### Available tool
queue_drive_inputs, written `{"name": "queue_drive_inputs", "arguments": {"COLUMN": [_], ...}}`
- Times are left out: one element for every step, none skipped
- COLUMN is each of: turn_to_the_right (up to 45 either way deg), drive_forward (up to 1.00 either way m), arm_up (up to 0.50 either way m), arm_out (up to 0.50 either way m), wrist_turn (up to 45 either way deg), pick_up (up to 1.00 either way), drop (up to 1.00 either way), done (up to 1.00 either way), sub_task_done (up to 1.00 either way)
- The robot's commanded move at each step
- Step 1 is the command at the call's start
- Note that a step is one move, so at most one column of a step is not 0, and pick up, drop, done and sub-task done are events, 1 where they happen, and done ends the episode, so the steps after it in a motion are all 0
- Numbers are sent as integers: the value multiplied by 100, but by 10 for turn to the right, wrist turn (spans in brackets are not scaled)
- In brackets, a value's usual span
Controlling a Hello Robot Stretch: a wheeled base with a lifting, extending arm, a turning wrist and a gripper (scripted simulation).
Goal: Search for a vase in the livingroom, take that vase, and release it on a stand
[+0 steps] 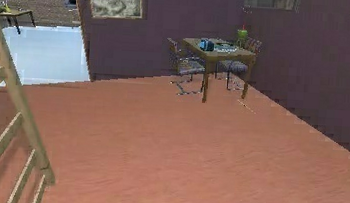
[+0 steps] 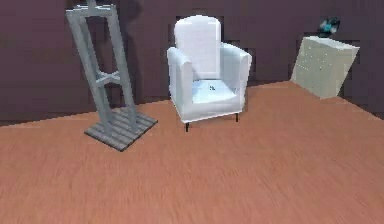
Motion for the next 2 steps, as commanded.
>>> {"name": "queue_drive_inputs", "arguments": {"turn_to_the_right": [-180, 0], "drive_forward": [0, 100], "arm_up": [0, 0], "arm_out": [0, 0], "wrist_turn": [0, 0], "pick_up": [0, 0], "drop": [0, 0], "done": [0, 0], "sub_task_done": [0, 0]}}
